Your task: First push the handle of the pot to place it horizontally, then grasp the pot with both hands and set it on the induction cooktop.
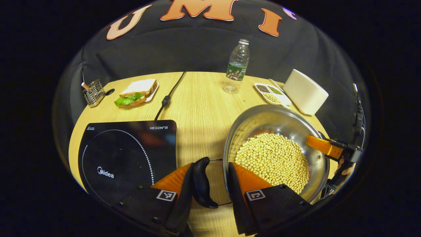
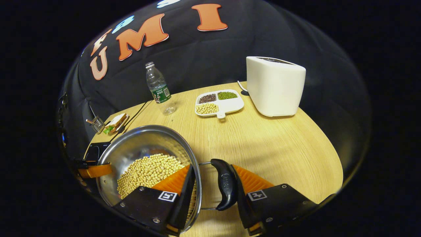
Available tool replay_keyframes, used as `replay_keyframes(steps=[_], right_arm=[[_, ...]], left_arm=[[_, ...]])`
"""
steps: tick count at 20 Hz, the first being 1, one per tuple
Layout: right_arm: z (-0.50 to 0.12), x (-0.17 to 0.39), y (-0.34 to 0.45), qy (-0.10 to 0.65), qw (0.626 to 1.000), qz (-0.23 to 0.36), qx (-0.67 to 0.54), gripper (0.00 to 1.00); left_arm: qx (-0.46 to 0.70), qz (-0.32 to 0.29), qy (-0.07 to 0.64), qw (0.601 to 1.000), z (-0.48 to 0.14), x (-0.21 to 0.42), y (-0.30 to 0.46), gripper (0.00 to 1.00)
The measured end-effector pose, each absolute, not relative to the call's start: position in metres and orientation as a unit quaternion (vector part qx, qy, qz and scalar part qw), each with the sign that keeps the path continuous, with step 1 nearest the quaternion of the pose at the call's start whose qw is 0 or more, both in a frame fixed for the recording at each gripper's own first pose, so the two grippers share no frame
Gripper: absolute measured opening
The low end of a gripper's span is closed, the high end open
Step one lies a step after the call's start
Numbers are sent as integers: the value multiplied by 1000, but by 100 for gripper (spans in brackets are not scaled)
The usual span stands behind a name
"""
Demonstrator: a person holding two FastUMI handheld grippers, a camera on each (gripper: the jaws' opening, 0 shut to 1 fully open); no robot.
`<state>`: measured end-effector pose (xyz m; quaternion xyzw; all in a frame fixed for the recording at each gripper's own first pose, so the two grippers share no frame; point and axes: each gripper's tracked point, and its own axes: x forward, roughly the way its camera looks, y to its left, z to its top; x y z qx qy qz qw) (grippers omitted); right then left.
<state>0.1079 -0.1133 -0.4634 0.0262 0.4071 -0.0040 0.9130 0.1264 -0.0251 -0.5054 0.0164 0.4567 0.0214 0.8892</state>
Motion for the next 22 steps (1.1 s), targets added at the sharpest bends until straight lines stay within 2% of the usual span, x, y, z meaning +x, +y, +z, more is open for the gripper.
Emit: replay_keyframes(steps=[2, 5, 7, 9, 10, 11, 14, 15, 16, 17, 18, 19, 21, 22], right_arm=[[-461, 105, -113, 410, 911, -9, 44, 56], [-456, 96, -114, 410, 911, -14, 46, 58], [-443, 94, -113, 401, 914, -17, 54, 58], [-431, 93, -107, 394, 916, -16, 67, 53], [-426, 91, -103, 393, 917, -15, 68, 57], [-420, 89, -98, 390, 918, -14, 69, 58], [-405, 83, -77, 387, 920, -6, 70, 57], [-400, 82, -68, 386, 920, -2, 72, 57], [-395, 80, -59, 385, 920, 2, 73, 57], [-391, 78, -49, 384, 921, 6, 73, 53], [-388, 77, -38, 383, 921, 11, 73, 57], [-386, 76, -27, 383, 921, 16, 73, 57], [-379, 74, -3, 381, 921, 27, 74, 57], [-377, 72, 9, 381, 921, 31, 75, 53]], left_arm=[[15, 26, 460, 887, -505, 123, -29, 58], [12, 23, 466, 884, -500, 114, -33, 53], [18, 19, 453, 891, -488, 114, -32, 53], [23, 18, 443, 896, -472, 112, -30, 54], [25, 18, 443, 896, -464, 111, -28, 55], [25, 18, 442, 896, -458, 108, -24, 53], [20, 23, 443, 896, -437, 97, -7, 53], [22, 24, 441, 897, -430, 94, 1, 57], [24, 28, 438, 898, -423, 90, 9, 55], [26, 29, 436, 899, -416, 87, 17, 53], [27, 33, 436, 899, -408, 82, 27, 55], [30, 35, 436, 899, -401, 76, 37, 57], [32, 43, 433, 900, -387, 69, 58, 52], [33, 47, 430, 901, -380, 66, 68, 53]])
